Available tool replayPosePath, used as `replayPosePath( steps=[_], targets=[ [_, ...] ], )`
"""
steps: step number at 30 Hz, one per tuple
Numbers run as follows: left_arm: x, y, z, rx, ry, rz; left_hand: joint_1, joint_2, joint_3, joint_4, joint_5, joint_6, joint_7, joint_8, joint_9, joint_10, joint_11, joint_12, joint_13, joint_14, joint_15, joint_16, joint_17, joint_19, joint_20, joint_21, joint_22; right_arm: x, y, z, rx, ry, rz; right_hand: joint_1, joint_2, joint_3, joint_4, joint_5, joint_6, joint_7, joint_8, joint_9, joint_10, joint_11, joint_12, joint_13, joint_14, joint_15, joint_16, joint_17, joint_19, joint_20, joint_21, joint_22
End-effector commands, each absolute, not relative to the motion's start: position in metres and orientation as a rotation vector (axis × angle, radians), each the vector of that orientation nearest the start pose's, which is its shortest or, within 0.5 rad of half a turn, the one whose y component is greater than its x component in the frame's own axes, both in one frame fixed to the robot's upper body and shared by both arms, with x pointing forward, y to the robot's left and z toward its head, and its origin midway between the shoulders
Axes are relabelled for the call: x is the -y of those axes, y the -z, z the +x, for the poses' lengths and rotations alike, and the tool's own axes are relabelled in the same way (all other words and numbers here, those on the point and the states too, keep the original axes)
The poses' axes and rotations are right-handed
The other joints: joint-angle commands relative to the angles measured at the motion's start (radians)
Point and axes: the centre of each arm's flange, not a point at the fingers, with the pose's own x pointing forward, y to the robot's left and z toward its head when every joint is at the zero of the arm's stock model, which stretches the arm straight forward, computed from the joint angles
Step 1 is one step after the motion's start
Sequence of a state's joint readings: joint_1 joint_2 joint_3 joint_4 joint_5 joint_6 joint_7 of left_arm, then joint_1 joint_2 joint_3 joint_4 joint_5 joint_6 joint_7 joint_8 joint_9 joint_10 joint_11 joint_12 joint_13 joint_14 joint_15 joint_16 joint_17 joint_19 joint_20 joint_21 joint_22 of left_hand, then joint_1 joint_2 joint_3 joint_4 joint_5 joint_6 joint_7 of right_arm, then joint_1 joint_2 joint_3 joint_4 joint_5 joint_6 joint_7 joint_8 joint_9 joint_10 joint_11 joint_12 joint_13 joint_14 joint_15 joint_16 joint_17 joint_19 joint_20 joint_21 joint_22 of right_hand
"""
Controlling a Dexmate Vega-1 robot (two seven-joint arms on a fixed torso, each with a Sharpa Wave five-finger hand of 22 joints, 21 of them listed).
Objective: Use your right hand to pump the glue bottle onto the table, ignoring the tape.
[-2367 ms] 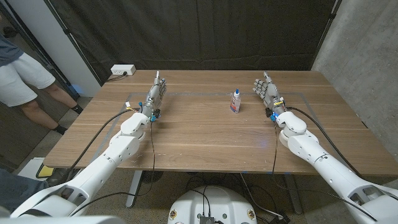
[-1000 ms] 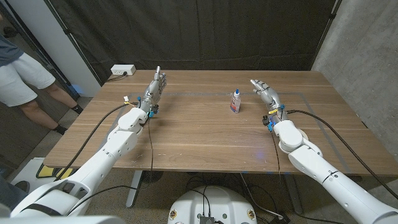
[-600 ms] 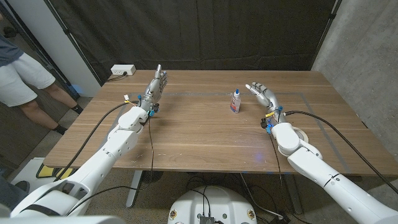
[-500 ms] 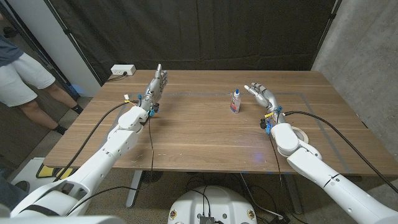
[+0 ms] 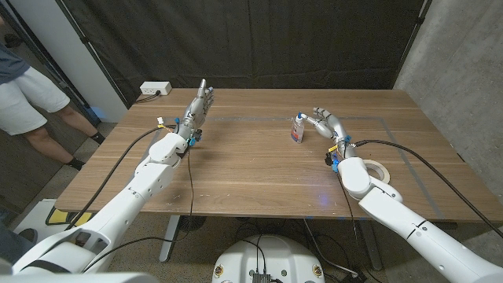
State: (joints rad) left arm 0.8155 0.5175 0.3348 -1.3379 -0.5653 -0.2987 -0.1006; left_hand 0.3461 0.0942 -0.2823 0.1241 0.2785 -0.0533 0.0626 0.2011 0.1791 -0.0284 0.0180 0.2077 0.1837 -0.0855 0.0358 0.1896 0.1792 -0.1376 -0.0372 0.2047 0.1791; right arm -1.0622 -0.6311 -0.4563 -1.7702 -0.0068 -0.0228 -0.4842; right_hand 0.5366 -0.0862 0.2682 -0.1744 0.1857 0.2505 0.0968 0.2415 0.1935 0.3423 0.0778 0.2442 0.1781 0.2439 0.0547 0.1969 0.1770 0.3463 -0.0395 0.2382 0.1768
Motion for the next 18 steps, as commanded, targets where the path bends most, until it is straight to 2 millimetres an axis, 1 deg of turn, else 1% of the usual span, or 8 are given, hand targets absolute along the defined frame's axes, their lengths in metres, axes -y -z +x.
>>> replayPosePath(
  steps=[1,3,4,7,8,12,18],
  targets=[
    [-0.283,-0.012,0.636,0.704,0.286,0.071,0.003,-0.002,0.0,-0.005,0.003,0.008,0.005,0.007,0.006,0.004,-0.001,0.008,0.004,0.005,-0.003,0.006,0.003,0.003,0.005,0.004,0.004,0.216,0.06,0.574,0.612,0.154,-0.665,0.016,-0.001,-0.002,0.01,0.008,0.024,-0.004,0.012,0.002,0.023,-0.004,0.01,0.003,0.004,-0.003,-0.002,0.002,0.011,-0.016,-0.001,0.002],
    [-0.283,-0.012,0.636,0.704,0.288,0.07,0.004,-0.001,0.001,-0.005,0.002,0.011,0.004,0.008,0.006,0.005,0.002,0.008,0.004,0.007,-0.003,0.006,0.003,0.003,0.006,0.004,0.004,0.213,0.061,0.576,0.603,0.16,-0.681,0.018,-0.002,-0.003,0.011,0.008,0.028,-0.005,0.013,0.002,0.029,-0.006,0.011,0.004,0.009,-0.006,-0.002,0.002,0.014,-0.016,-0.001,0.002],
    [-0.283,-0.012,0.636,0.705,0.289,0.071,0.005,-0.001,0.001,-0.005,0.002,0.011,0.004,0.008,0.006,0.005,0.002,0.008,0.004,0.008,-0.002,0.006,0.003,0.004,0.006,0.005,0.004,0.212,0.062,0.576,0.599,0.163,-0.692,0.02,-0.003,-0.003,0.012,0.008,0.031,-0.006,0.013,0.003,0.035,-0.012,0.013,0.004,0.013,-0.006,-0.001,0.002,0.018,-0.015,0.0,0.002],
    [-0.283,-0.012,0.635,0.707,0.291,0.072,0.006,0.001,0.001,-0.005,0.002,0.014,0.004,0.009,0.006,0.007,0.001,0.009,0.004,0.008,-0.002,0.006,0.003,0.004,0.007,0.005,0.004,0.209,0.063,0.579,0.589,0.176,-0.72,0.026,-0.004,-0.004,0.014,0.009,0.04,-0.008,0.014,0.003,0.047,-0.015,0.015,0.004,0.025,-0.01,0.0,0.002,0.029,-0.015,0.002,0.003],
    [-0.283,-0.013,0.635,0.708,0.292,0.073,0.006,0.001,0.001,-0.006,0.002,0.014,0.004,0.009,0.006,0.008,0.0,0.009,0.004,0.009,-0.002,0.006,0.003,0.004,0.008,0.005,0.004,0.209,0.064,0.58,0.585,0.178,-0.716,0.028,-0.005,-0.005,0.015,0.009,0.042,-0.009,0.013,0.003,0.052,-0.019,0.016,0.005,0.034,-0.014,0.002,0.002,0.036,-0.015,0.004,0.004],
    [-0.282,-0.014,0.634,0.713,0.298,0.078,0.008,0.003,0.001,-0.006,0.002,0.017,0.002,0.009,0.006,0.01,-0.003,0.009,0.004,0.01,-0.002,0.005,0.003,0.005,0.01,0.005,0.004,0.208,0.066,0.585,0.571,0.179,-0.721,0.035,-0.006,-0.006,0.016,0.009,0.057,-0.013,0.016,0.004,0.065,-0.022,0.017,0.005,0.053,-0.018,0.005,0.002,0.054,-0.017,0.009,0.005],
    [-0.281,-0.013,0.633,0.711,0.3,0.081,0.009,0.004,0.001,-0.006,0.001,0.02,0.003,0.009,0.006,0.014,-0.001,0.009,0.004,0.013,-0.001,0.005,0.003,0.006,0.012,0.005,0.004,0.207,0.071,0.593,0.541,0.184,-0.733,0.045,-0.007,-0.007,0.018,0.01,0.071,-0.014,0.017,0.005,0.086,-0.022,0.02,0.005,0.077,-0.022,0.007,0.003,0.079,-0.018,0.015,0.006]
  ],
)
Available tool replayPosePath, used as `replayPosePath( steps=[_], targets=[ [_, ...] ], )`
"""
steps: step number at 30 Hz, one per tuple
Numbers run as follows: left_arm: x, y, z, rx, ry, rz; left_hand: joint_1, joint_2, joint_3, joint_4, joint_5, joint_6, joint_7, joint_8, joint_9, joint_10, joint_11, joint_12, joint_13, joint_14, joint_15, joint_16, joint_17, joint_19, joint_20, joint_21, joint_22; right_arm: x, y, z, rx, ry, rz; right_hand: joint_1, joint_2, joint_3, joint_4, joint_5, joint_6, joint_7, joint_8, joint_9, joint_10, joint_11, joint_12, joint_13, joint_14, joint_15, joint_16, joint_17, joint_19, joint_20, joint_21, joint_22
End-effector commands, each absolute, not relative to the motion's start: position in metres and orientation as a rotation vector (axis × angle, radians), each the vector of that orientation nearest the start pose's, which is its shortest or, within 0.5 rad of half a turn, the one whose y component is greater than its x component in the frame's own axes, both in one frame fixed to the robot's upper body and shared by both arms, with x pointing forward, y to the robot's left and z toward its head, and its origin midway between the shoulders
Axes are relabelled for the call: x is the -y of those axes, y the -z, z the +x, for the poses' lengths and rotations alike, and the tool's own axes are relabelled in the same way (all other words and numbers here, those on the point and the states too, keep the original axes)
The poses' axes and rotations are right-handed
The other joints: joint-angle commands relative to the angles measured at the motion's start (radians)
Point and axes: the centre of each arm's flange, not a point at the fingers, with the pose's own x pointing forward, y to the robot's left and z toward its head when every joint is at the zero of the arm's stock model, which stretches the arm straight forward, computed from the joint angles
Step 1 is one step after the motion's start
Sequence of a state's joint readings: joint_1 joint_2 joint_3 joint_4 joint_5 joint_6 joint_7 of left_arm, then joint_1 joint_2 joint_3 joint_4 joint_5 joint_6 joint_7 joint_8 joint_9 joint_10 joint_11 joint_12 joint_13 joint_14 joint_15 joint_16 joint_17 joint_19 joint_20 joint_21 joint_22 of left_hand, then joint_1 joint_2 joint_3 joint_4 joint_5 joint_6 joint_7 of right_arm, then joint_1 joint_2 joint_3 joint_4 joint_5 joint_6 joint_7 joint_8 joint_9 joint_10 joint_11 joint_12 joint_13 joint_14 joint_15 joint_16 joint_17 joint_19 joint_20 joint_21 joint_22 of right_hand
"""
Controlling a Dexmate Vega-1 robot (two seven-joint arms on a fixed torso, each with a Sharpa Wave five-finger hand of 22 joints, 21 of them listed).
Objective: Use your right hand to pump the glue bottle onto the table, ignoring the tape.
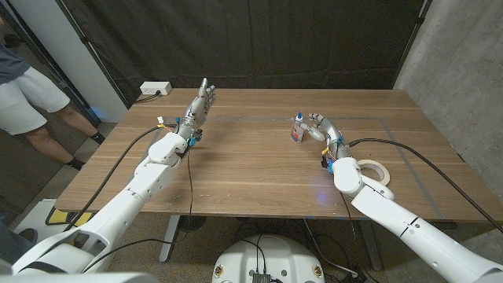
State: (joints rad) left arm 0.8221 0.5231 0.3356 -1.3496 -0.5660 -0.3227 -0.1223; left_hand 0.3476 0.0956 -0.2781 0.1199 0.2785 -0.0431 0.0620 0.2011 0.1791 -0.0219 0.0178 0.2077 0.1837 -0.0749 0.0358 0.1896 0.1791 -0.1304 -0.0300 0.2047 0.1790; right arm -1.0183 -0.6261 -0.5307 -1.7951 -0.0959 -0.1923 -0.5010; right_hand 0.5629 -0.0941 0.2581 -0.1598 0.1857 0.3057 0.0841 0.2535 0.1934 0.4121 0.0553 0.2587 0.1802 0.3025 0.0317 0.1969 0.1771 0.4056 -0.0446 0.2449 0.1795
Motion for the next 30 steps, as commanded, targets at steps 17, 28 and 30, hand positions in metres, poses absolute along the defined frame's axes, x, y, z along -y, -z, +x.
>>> replayPosePath(
  steps=[17,28,30],
  targets=[
    [-0.276,-0.015,0.633,0.713,0.307,0.089,0.012,0.006,-0.003,-0.003,0.0,0.02,0.003,0.01,0.006,0.018,-0.001,0.011,0.004,0.013,-0.001,0.006,0.003,-0.002,0.012,0.005,0.004,0.205,0.075,0.605,0.521,0.23,-0.782,0.089,0.006,0.007,0.0,0.01,0.033,0.015,-0.002,0.01,0.051,0.005,-0.002,0.003,0.116,-0.012,0.013,0.002,0.152,-0.022,0.038,-0.002],
    [-0.276,-0.013,0.635,0.706,0.309,0.086,0.013,0.008,-0.004,-0.004,-0.001,0.025,0.003,0.009,0.006,0.023,-0.002,0.011,0.005,0.017,-0.003,0.006,0.003,-0.003,0.014,0.004,0.004,0.195,0.072,0.607,0.525,0.29,-0.839,0.103,0.007,-0.005,0.012,0.007,0.094,-0.011,0.011,0.011,0.133,-0.018,0.014,0.004,0.202,-0.039,0.025,0.006,0.204,-0.032,0.044,0.0],
    [-0.277,-0.013,0.635,0.703,0.308,0.086,0.014,0.009,-0.004,-0.004,-0.002,0.025,0.002,0.009,0.006,0.024,-0.001,0.011,0.005,0.018,-0.003,0.006,0.003,-0.002,0.014,0.004,0.004,0.194,0.072,0.608,0.518,0.295,-0.845,0.104,0.008,-0.006,0.013,0.007,0.096,-0.011,0.01,0.011,0.141,-0.02,0.015,0.004,0.214,-0.042,0.027,0.007,0.211,-0.033,0.045,0.001]
  ],
)
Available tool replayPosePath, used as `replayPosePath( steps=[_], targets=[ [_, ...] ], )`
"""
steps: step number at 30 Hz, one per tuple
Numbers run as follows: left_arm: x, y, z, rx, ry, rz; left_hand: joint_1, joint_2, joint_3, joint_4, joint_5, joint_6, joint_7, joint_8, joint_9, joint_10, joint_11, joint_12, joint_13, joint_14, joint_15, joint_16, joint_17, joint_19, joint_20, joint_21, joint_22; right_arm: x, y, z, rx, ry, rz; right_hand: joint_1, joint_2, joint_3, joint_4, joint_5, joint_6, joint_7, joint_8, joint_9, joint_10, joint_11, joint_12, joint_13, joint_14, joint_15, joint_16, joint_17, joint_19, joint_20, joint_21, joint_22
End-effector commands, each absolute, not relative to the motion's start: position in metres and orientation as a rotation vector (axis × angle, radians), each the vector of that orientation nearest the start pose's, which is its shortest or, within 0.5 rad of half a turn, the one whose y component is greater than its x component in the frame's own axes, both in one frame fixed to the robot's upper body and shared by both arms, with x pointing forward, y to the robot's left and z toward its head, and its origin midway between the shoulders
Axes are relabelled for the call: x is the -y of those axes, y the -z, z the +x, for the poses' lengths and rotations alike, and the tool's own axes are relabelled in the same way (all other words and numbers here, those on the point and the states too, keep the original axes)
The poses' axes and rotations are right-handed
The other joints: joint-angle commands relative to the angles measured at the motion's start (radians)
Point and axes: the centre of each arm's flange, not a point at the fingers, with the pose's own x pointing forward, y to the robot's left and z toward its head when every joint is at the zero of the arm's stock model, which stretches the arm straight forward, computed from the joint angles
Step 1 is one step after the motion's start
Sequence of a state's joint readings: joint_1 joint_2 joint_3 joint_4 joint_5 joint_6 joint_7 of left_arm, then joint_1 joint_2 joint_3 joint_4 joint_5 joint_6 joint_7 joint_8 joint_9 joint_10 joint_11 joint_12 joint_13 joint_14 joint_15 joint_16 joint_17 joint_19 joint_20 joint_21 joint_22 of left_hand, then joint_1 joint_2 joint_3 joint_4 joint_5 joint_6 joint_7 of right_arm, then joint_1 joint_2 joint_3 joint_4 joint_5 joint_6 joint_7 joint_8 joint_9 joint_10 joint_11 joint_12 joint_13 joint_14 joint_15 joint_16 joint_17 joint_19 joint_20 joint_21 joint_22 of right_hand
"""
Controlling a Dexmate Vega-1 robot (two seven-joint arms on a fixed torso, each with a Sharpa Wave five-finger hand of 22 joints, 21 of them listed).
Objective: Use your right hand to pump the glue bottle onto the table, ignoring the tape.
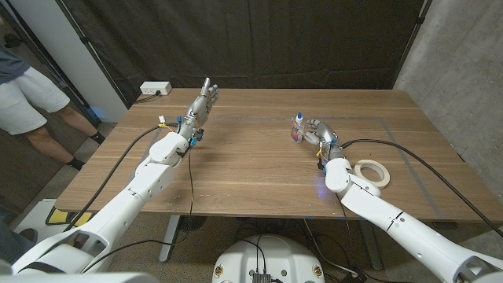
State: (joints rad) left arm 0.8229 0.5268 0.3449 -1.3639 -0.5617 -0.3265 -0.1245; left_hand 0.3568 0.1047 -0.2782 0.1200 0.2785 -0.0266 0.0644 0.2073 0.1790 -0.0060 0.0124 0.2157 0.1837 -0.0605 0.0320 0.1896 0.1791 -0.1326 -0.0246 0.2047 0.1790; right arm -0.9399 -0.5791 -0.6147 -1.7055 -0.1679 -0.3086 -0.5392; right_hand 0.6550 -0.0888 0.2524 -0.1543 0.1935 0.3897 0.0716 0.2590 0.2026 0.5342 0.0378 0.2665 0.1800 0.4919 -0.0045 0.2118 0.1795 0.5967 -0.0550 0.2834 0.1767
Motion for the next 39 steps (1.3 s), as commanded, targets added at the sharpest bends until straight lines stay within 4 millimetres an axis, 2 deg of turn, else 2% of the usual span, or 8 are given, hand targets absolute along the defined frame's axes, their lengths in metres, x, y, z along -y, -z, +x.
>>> replayPosePath(
  steps=[1,9,13,16,22,32,35,39],
  targets=[
    [-0.278,-0.012,0.635,0.702,0.308,0.085,0.005,0.0,-0.004,-0.004,-0.002,0.01,-0.001,0.003,0.006,0.008,0.005,0.003,0.005,0.004,0.001,0.006,0.003,0.0,0.009,0.004,0.004,0.192,0.072,0.609,0.511,0.296,-0.846,0.011,0.003,-0.002,0.009,-0.001,0.013,0.001,0.004,0.002,0.023,-0.003,0.007,0.004,0.03,-0.005,0.012,0.005,0.026,-0.022,0.009,0.004],
    [-0.28,-0.011,0.636,0.697,0.304,0.083,0.005,0.001,-0.004,-0.004,-0.002,0.014,-0.002,0.003,0.006,0.009,0.005,0.002,0.005,0.006,0.0,0.006,0.004,0.0,0.012,0.004,0.004,0.186,0.074,0.616,0.491,0.307,-0.866,0.01,0.004,-0.004,0.011,-0.002,0.015,0.002,0.002,0.002,0.036,-0.009,0.009,0.004,0.043,-0.008,0.012,0.005,0.043,-0.022,0.013,0.004],
    [-0.282,-0.01,0.636,0.695,0.301,0.083,0.006,0.001,-0.005,-0.004,-0.003,0.015,-0.003,0.004,0.006,0.008,0.006,0.002,0.005,0.007,0.0,0.006,0.004,0.0,0.012,0.004,0.004,0.184,0.075,0.618,0.48,0.317,-0.866,0.012,0.006,-0.005,0.013,-0.002,0.035,0.0,0.006,0.002,0.062,-0.018,0.014,0.004,0.078,-0.012,0.017,0.005,0.066,-0.024,0.019,0.005],
    [-0.283,-0.009,0.637,0.689,0.299,0.08,0.006,0.002,-0.005,-0.004,-0.003,0.016,-0.002,0.003,0.006,0.01,0.007,0.002,0.005,0.008,0.001,0.006,0.004,0.0,0.013,0.004,0.004,0.182,0.074,0.619,0.467,0.343,-0.873,0.016,0.009,-0.004,0.014,-0.003,0.057,-0.005,0.011,0.002,0.087,-0.019,0.018,0.004,0.111,-0.027,0.02,0.005,0.096,-0.032,0.029,0.007],
    [-0.283,-0.009,0.64,0.682,0.301,0.079,0.007,0.003,-0.005,-0.004,-0.003,0.018,-0.003,0.003,0.006,0.012,0.005,0.002,0.005,0.009,0.002,0.005,0.004,-0.001,0.014,0.004,0.005,0.181,0.074,0.622,0.453,0.379,-0.872,0.06,0.015,0.007,0.002,0.004,0.108,-0.024,0.022,0.003,0.146,-0.054,0.025,0.003,0.186,-0.057,0.022,0.004,0.154,-0.05,0.046,0.008],
    [-0.287,-0.008,0.64,0.68,0.296,0.073,0.008,0.005,-0.005,-0.004,-0.004,0.022,-0.004,0.003,0.006,0.016,0.005,0.002,0.005,0.012,0.002,0.005,0.004,-0.003,0.02,0.003,0.005,0.178,0.073,0.622,0.462,0.414,-0.872,0.098,0.032,0.019,0.003,0.008,0.168,-0.043,0.034,0.004,0.222,-0.073,0.03,0.003,0.303,-0.108,0.033,0.006,0.24,-0.084,0.079,0.012],
    [-0.288,-0.008,0.639,0.68,0.296,0.073,0.009,0.006,-0.005,-0.004,-0.005,0.024,-0.004,0.003,0.006,0.016,0.002,0.001,0.005,0.014,0.002,0.005,0.004,-0.004,0.021,0.003,0.005,0.177,0.073,0.622,0.466,0.423,-0.869,0.125,0.044,0.028,0.003,0.008,0.219,-0.056,0.048,0.005,0.282,-0.088,0.035,0.002,0.374,-0.145,0.037,0.007,0.292,-0.104,0.104,0.015],
    [-0.287,-0.008,0.639,0.678,0.299,0.071,0.01,0.007,-0.005,-0.004,-0.005,0.026,-0.005,0.003,0.006,0.018,0.003,0.001,0.005,0.015,0.002,0.005,0.004,-0.004,0.022,0.003,0.005,0.177,0.073,0.623,0.459,0.415,-0.873,0.148,0.052,0.036,0.001,0.007,0.268,-0.075,0.062,0.006,0.336,-0.104,0.04,0.002,0.432,-0.172,0.04,0.007,0.322,-0.117,0.12,0.017]
  ],
)
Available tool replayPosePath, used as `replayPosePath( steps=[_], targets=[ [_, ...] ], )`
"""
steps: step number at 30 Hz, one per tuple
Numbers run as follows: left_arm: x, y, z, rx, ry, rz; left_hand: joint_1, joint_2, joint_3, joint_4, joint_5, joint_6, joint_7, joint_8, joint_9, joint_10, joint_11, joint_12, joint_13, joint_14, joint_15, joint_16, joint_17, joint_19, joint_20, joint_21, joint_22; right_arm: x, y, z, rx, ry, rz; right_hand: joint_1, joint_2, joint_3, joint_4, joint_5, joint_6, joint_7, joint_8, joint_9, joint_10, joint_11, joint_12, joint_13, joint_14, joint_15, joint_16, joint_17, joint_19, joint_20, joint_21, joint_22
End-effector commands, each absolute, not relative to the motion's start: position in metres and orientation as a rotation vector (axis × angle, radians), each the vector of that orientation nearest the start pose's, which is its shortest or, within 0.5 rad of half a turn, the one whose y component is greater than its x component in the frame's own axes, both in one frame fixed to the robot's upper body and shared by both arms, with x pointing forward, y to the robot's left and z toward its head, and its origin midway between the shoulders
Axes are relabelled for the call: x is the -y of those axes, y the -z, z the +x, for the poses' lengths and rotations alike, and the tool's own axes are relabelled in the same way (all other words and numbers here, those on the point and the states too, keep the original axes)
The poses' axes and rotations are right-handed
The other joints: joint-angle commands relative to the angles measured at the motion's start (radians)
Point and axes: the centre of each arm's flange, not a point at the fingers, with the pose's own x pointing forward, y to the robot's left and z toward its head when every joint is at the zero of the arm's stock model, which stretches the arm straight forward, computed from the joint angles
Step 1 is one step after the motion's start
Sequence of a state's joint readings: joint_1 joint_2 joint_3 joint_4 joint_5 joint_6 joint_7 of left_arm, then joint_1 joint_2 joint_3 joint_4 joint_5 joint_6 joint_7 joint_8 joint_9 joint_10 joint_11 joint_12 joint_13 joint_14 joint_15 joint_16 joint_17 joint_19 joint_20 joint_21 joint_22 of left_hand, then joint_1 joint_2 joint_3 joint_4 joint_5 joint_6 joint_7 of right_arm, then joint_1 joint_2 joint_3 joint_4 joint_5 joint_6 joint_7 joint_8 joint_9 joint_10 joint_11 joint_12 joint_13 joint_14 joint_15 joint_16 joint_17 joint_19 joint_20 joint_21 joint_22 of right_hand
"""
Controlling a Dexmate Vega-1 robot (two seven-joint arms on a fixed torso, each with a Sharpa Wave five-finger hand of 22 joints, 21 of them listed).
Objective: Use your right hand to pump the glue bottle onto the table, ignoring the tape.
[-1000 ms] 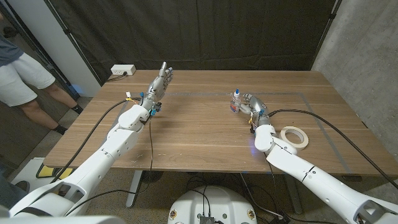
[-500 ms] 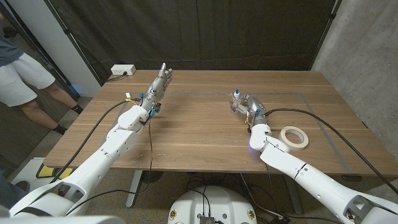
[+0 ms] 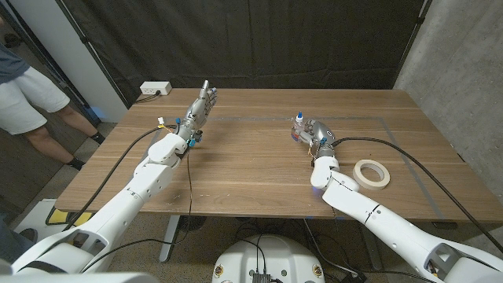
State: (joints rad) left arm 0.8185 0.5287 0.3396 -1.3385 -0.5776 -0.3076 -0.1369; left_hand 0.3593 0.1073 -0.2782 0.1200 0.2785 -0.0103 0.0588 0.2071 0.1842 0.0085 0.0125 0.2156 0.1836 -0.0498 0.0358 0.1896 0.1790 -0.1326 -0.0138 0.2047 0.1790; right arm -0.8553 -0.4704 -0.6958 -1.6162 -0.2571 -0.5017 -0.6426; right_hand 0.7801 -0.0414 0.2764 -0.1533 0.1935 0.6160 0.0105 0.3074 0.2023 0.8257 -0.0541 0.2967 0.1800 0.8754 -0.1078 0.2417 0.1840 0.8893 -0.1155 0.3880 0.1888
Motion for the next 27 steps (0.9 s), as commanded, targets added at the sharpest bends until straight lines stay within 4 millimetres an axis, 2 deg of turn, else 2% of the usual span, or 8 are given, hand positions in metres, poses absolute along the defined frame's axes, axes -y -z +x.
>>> replayPosePath(
  steps=[1,11,15,16,18,21,24,27],
  targets=[
    [-0.2868,-0.0081,0.6394,0.678,0.3,0.071,0.007,0.005,-0.005,-0.004,-0.005,0.01,0.001,0.003,0.001,0.004,0.002,0.001,0.005,0.005,-0.003,0.005,0.004,-0.003,0.012,0.003,0.005,0.1766,0.073,0.6228,0.459,0.413,-0.874,0.024,0.004,0.012,0.0,0.007,0.043,-0.015,0.014,0.006,0.048,-0.011,0.01,0.002,0.05,-0.068,0.01,0.002,0.033,-0.058,0.018,0.006],
    [-0.2857,-0.0076,0.6394,0.673,0.3,0.072,0.009,0.009,-0.004,-0.004,-0.006,0.014,-0.001,0.003,0.001,0.009,0.001,0.002,0.005,0.009,-0.003,0.006,0.004,0.0,0.018,0.004,0.005,0.1761,0.0742,0.6243,0.462,0.407,-0.87,0.018,0.009,0.009,0.01,0.003,0.062,-0.04,0.018,0.006,0.065,-0.018,0.005,0.002,0.071,-0.066,0.005,0.005,0.033,-0.052,0.027,0.013],
    [-0.2852,-0.0078,0.6393,0.676,0.3,0.069,0.011,0.011,-0.003,-0.004,-0.006,0.017,-0.002,0.003,0.001,0.01,0.003,0.002,0.005,0.013,-0.005,0.006,0.004,0.0,0.018,0.005,0.005,0.1754,0.0744,0.6232,0.48,0.43,-0.847,0.031,0.024,0.017,0.012,0.001,0.123,-0.079,0.037,0.006,0.136,-0.048,0.014,0.002,0.122,-0.08,0.007,0.006,0.057,-0.055,0.055,0.027],
    [-0.285,-0.0076,0.6393,0.675,0.301,0.068,0.011,0.011,-0.003,-0.004,-0.006,0.016,-0.002,0.003,0.002,0.011,0.001,0.002,0.005,0.013,-0.004,0.006,0.004,0.001,0.018,0.005,0.005,0.1751,0.0746,0.6228,0.483,0.437,-0.838,0.038,0.029,0.02,0.011,-0.001,0.161,-0.099,0.049,0.007,0.182,-0.063,0.021,0.003,0.15,-0.091,0.006,0.007,0.07,-0.063,0.073,0.035],
    [-0.2846,-0.0072,0.6394,0.674,0.302,0.07,0.011,0.012,-0.003,-0.004,-0.007,0.017,-0.001,0.003,0.002,0.012,0.003,0.002,0.005,0.014,-0.004,0.006,0.004,0.001,0.02,0.005,0.005,0.1752,0.0753,0.6227,0.487,0.441,-0.817,0.052,0.039,0.027,0.009,-0.002,0.207,-0.109,0.064,0.007,0.229,-0.079,0.025,0.003,0.166,-0.099,-0.002,0.007,0.078,-0.068,0.092,0.043],
    [-0.2843,-0.0061,0.6395,0.671,0.303,0.069,0.012,0.013,-0.003,-0.004,-0.007,0.018,-0.002,0.003,0.002,0.012,0.0,0.002,0.005,0.015,-0.004,0.006,0.004,0.001,0.02,0.005,0.005,0.1764,0.0765,0.6218,0.494,0.461,-0.785,0.072,0.046,0.036,0.005,-0.004,0.251,-0.121,0.078,0.007,0.268,-0.099,0.024,0.002,0.201,-0.104,-0.004,0.007,0.095,-0.075,0.117,0.05],
    [-0.2842,-0.0055,0.6395,0.668,0.303,0.069,0.013,0.014,-0.003,-0.004,-0.007,0.02,-0.001,0.003,0.002,0.015,-0.002,0.002,0.005,0.016,-0.005,0.006,0.004,0.001,0.021,0.005,0.005,0.1775,0.0767,0.6212,0.498,0.467,-0.769,0.089,0.056,0.045,0.003,-0.004,0.279,-0.133,0.087,0.007,0.301,-0.101,0.023,0.002,0.228,-0.111,-0.006,0.008,0.112,-0.08,0.139,0.056],
    [-0.2846,-0.0049,0.6394,0.666,0.303,0.071,0.013,0.015,-0.003,-0.004,-0.007,0.021,-0.003,0.003,0.002,0.015,-0.002,0.002,0.005,0.018,-0.006,0.006,0.004,0.001,0.022,0.005,0.005,0.1794,0.0759,0.6205,0.501,0.477,-0.758,0.102,0.068,0.054,0.001,-0.005,0.293,-0.139,0.091,0.008,0.318,-0.111,0.022,0.002,0.237,-0.113,-0.008,0.009,0.11,-0.081,0.148,0.06]
  ],
)
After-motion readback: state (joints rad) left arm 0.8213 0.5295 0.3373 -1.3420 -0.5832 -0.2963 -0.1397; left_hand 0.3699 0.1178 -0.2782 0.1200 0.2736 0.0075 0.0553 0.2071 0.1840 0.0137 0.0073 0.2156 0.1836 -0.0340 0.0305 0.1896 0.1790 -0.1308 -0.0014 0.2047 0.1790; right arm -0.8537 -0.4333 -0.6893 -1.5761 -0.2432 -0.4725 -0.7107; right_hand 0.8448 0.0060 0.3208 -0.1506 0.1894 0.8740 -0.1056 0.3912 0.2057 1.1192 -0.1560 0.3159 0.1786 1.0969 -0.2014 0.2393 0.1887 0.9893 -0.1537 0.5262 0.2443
